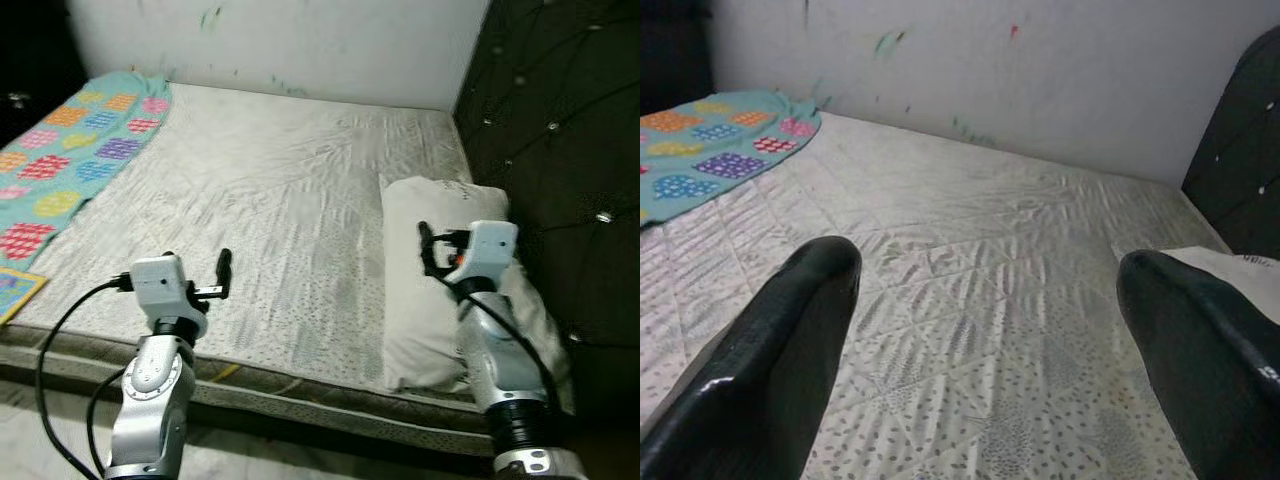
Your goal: Clean up the room
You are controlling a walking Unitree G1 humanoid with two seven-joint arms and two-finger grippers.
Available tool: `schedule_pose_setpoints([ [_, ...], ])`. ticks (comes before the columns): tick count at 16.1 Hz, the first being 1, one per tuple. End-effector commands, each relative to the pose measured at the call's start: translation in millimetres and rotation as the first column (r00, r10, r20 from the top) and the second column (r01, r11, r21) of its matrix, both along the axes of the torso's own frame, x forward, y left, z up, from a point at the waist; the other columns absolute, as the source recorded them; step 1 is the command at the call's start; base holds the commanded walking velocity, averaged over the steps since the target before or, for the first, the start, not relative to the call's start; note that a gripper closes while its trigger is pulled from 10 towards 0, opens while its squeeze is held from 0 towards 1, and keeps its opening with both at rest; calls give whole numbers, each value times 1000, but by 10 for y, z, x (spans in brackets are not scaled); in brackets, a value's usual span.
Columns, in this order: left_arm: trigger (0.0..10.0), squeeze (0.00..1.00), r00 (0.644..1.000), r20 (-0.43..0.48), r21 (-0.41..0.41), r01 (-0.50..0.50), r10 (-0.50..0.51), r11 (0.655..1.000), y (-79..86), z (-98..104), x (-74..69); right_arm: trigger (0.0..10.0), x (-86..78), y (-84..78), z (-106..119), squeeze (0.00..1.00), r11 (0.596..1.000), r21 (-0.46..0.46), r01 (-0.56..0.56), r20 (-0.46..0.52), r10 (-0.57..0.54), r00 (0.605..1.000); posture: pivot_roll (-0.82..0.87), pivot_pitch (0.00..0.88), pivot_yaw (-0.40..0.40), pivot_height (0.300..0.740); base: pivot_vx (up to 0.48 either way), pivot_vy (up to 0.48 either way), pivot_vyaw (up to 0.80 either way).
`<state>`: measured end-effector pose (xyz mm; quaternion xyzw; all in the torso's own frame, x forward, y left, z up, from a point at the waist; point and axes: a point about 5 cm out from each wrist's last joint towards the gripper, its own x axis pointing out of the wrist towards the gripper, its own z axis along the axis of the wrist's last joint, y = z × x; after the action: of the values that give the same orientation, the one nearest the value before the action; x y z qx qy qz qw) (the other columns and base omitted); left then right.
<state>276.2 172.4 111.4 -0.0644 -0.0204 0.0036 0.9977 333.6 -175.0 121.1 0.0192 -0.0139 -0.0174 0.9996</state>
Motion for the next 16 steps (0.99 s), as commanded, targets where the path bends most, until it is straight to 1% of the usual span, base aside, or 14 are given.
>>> schedule_pose_setpoints([
  [1, 10000, 0, 1000, 2, 11, -9, 9, 1000, 45, 25, 15, 10000, 27, 78, 42, 0, 1000, 4, -21, 9, 21, 1000, -19, 0, -11, 740, 0, 480, 0],
  [7, 10000, 0, 1000, -1, 15, -11, 11, 1000, 36, 12, 14, 10000, 32, 64, 25, 0, 1000, -6, -23, 2, 23, 1000, -19, 0, -13, 740, 0, 480, 0],
  [8, 10000, 0, 1000, 2, 19, -11, 11, 1000, 35, 15, 17, 10000, 34, 67, 26, 0, 1000, -6, -24, 3, 24, 1000, -21, 0, -13, 740, 0, 277, 0],
  [9, 10000, 0, 1000, 15, 21, 7, -7, 1000, 18, 32, 14, 10000, 32, 73, 29, 0, 1000, -8, -29, 5, 29, 1000, -20, 0, -12, 740, 0, 0, 0],
  [11, 10000, 0, 998, 43, -5, 41, -41, 999, -10, 63, -5, 10000, 27, 80, 27, 0, 999, -12, -37, 5, 37, 999, -22, 0, -13, 740, 0, 0, 0],
  [16, 10000, 0, 997, 52, -15, 63, -62, 998, -37, 70, -28, 10000, 25, 94, 20, 0, 999, -22, -49, 5, 49, 999, -20, 0, -19, 740, 335, 0, 0],
])
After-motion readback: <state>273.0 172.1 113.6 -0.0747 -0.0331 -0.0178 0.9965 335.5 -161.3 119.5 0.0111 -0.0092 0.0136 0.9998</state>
